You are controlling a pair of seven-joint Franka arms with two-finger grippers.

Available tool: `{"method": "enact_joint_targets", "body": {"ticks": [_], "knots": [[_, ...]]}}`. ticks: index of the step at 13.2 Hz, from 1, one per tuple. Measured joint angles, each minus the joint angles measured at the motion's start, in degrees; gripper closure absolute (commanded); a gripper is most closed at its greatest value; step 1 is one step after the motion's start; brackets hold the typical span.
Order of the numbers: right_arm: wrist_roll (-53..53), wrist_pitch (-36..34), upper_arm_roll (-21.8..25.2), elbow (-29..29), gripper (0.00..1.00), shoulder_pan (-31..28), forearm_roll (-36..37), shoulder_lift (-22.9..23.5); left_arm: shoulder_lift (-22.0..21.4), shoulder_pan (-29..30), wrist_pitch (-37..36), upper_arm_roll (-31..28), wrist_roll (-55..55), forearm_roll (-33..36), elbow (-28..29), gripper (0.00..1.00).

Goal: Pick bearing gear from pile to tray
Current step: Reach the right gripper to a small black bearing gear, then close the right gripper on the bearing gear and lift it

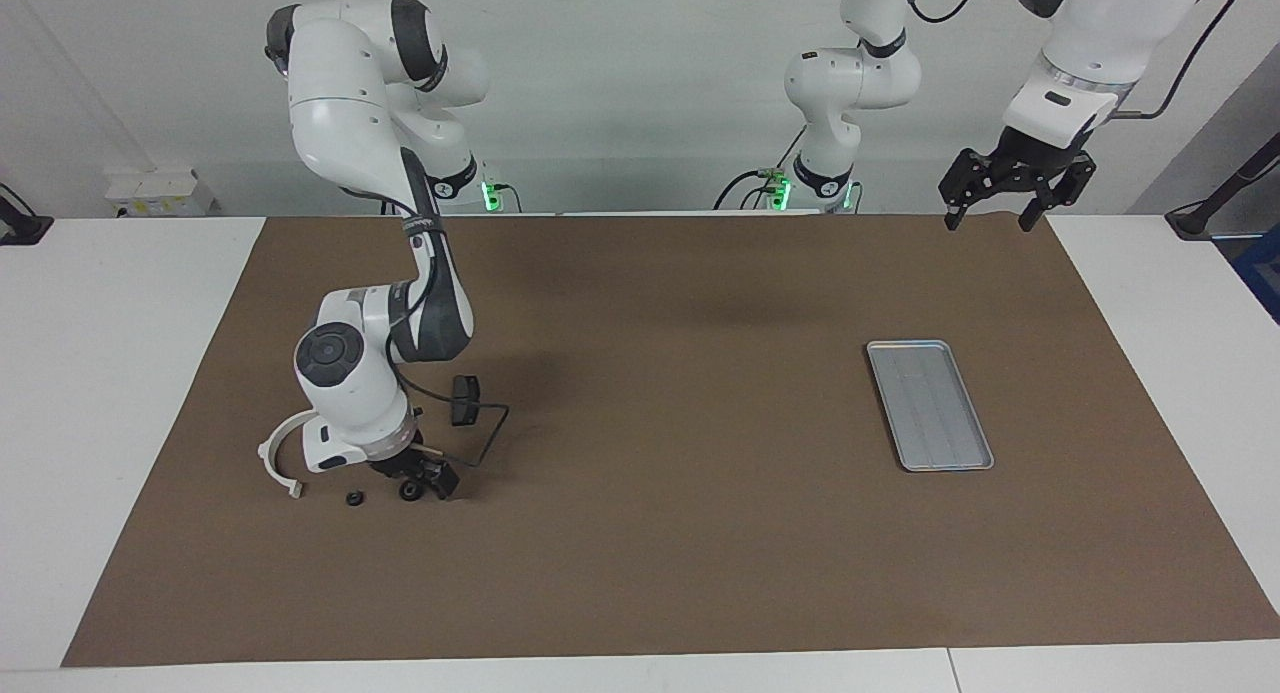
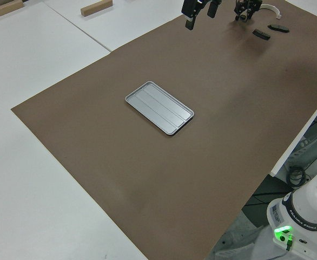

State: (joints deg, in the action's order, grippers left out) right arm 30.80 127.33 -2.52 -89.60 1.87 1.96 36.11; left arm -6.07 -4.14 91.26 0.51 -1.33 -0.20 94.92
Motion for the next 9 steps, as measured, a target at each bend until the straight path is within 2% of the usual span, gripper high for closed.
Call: {"method": "enact_joint_targets", "body": {"ticks": [2,4,6,9], "knots": [[0.0,-0.2,0.1,0.0,0.07,0.0,0.0,0.0,0.0,0.0,0.0,0.1,0.0,0.0,0.0,0.0],[0.0,-0.3,0.1,0.1,0.2,-0.1,0.0,0.0,0.0,0.0,0.0,0.1,0.0,0.0,0.0,0.0],[0.0,-0.3,0.2,0.2,0.48,-0.1,0.0,0.0,0.0,0.0,0.0,0.0,0.0,0.0,0.0,0.0],[0.0,-0.4,0.2,1.0,0.84,-0.2,0.0,0.0,0.0,0.0,-0.2,-0.1,0.1,0.0,0.0,0.0]]}}
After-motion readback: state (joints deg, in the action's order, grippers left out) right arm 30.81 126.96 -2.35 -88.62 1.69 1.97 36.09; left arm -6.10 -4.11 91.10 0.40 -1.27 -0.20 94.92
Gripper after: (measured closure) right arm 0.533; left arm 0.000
